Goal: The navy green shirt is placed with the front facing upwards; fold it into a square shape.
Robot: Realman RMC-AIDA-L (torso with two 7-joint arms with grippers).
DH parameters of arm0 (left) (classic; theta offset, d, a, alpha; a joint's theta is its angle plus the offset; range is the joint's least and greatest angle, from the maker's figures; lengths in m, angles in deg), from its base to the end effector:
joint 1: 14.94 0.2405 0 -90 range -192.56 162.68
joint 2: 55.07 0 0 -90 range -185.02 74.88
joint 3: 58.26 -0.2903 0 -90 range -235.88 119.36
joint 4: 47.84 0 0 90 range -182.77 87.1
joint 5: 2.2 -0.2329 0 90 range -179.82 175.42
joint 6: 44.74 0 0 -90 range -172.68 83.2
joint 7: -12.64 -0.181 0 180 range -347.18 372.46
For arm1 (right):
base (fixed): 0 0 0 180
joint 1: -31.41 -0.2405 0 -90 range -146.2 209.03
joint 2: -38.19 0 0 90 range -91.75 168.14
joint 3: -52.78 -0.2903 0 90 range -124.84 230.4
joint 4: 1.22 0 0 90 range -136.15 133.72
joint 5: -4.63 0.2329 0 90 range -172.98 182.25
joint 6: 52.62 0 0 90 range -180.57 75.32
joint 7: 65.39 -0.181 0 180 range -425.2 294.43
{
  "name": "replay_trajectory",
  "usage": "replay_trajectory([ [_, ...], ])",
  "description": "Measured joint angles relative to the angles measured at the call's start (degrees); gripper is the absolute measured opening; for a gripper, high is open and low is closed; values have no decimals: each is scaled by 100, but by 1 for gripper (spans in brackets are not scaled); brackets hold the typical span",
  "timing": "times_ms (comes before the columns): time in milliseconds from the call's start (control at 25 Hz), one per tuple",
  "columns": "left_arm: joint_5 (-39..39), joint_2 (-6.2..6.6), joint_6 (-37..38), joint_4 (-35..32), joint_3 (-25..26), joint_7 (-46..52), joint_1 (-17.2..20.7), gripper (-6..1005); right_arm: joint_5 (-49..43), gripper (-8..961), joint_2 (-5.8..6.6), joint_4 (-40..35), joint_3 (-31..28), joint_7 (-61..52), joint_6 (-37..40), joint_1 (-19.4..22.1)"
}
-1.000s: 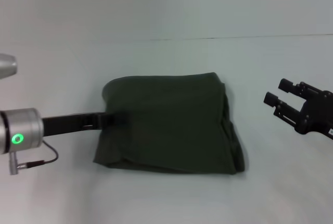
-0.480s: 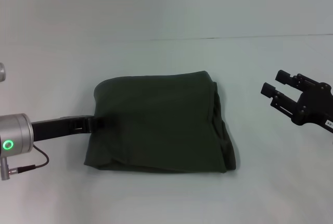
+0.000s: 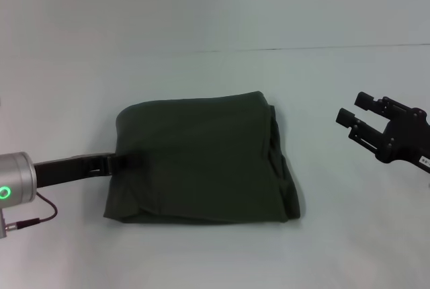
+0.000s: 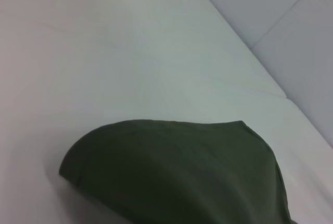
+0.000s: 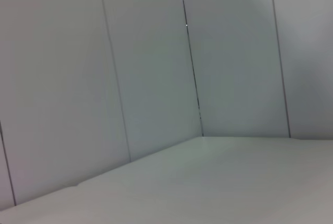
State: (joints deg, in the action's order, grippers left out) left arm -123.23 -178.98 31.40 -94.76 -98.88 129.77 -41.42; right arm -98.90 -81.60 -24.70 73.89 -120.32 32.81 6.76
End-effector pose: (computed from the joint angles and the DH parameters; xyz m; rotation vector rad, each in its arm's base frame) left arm -0.3175 0.3876 -0.0569 -2.3118 -1.4544 -0.6084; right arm 0.3406 0.3601 -0.0312 -2.2169 0.5676 0.9200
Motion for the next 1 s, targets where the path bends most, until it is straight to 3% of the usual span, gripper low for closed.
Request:
replay_trajectory([
  [360, -81, 34, 380, -12, 167, -146, 7, 149, -3, 572, -8, 43, 10, -8, 4, -17],
  [640, -89, 49, 352, -65, 392, -240, 32, 401, -26, 574, 0, 57, 23, -8, 89, -22],
  [800, -88, 103, 333, -165, 689, -413, 28, 601, -52, 576, 9, 31, 43, -6, 153, -21],
  [1000, -19, 175, 226, -162, 1202, -634, -18, 769, -58, 578, 16, -6, 57, -5, 316, -19],
])
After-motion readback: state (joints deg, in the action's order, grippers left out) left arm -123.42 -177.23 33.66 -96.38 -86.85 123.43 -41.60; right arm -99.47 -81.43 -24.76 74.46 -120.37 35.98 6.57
